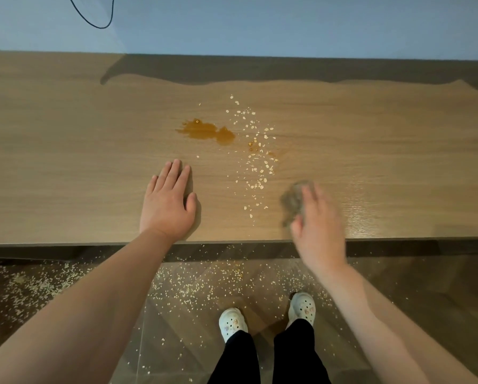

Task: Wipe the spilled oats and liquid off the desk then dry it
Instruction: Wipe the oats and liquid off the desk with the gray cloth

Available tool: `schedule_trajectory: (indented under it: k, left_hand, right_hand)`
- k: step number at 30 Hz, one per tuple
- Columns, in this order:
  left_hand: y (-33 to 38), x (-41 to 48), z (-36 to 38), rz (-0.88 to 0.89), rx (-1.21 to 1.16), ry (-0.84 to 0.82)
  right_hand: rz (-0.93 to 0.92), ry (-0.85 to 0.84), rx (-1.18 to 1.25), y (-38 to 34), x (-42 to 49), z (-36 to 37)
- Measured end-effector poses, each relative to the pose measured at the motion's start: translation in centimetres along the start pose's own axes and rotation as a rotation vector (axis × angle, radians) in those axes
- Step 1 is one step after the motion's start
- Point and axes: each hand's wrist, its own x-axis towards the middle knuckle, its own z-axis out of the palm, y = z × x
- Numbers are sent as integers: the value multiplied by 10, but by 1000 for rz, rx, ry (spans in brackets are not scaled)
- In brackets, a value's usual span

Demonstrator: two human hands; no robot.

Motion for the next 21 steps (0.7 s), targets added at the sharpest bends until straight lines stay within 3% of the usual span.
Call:
schedule_trajectory:
  k: [4,6,8,12,17,19,21]
  left_hand:
    - [1,0,0,3,12,5]
    - [0,0,0,5,10,10]
    - [0,0,1,4,5,9]
    - [0,0,1,0,10,5]
    - [1,-1,0,-9,11,3]
    - [2,0,-1,-9,11,3]
    - [1,0,-1,-7,10,5]
  right_hand:
    - [426,158,51,8,26,-6]
    - [380,138,28,-30,30,-1]
    - [169,39,41,-58,24,6]
    - [-85,-113,29,-32,24,-7]
    - [173,87,122,27,34,-13]
    - [277,156,73,23,36,-5]
    - [270,149,36,4,33,0]
